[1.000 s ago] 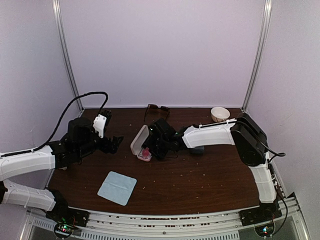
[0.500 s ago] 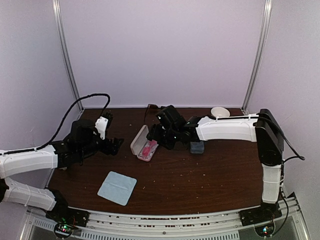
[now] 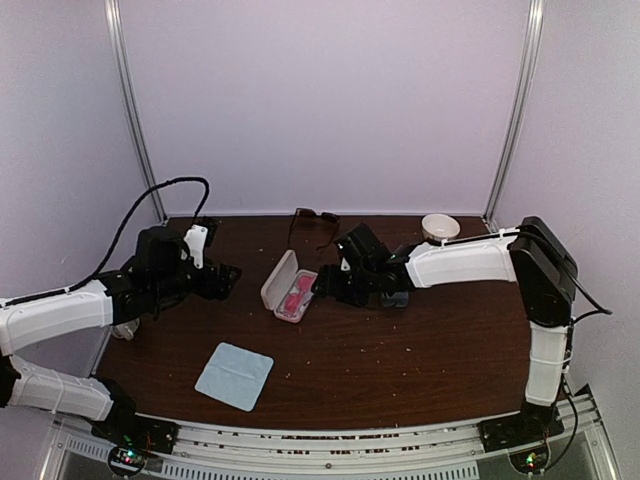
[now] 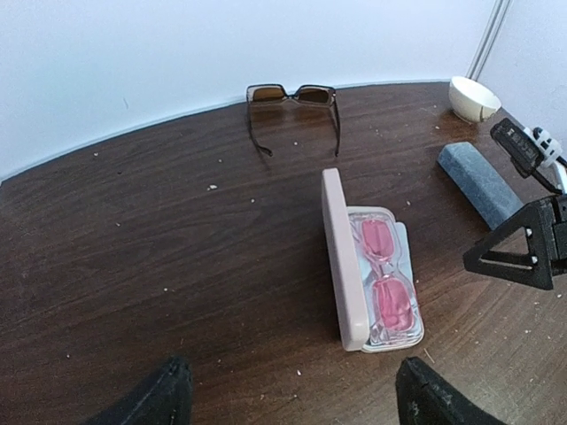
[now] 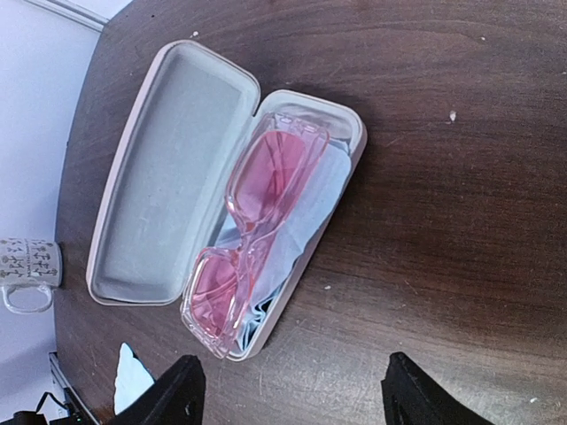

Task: Organize the sunglasses
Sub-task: Close the case with sunglasses at the center of the board.

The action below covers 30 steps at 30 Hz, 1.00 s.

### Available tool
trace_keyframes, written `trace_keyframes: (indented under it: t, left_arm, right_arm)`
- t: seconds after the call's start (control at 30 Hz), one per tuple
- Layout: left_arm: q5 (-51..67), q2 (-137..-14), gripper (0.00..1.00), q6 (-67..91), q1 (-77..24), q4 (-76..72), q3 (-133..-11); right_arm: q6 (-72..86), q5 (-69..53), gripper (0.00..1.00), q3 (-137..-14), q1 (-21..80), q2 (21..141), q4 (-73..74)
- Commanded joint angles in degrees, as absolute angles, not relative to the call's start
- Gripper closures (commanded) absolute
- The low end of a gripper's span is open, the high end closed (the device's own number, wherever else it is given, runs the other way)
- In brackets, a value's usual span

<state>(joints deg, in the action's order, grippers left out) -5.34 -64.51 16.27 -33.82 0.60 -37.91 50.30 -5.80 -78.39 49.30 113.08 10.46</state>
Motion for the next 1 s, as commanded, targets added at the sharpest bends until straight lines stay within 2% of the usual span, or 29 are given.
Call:
trace_keyframes:
  t: [0.0,0.43,0.97]
  left_arm:
    - [2.61,-64.38,0.18,18.69,-30.41,-1.11,-37.87]
    - [16.03,-74.66,0.25,21.09,-24.23,-4.88,-43.60]
    - [25.38,-88.74,0.32,22.08,-23.86,-7.60,-52.96]
  right_arm:
    - [47.83,-10.33,0.30,-77.14,48.12,112.90,3.92]
    - [47.38,-19.83,0.29,-74.62,44.80,115.48,-4.85]
    - [47.84,-25.35,0.31,-74.86,43.72,118.89,-9.19]
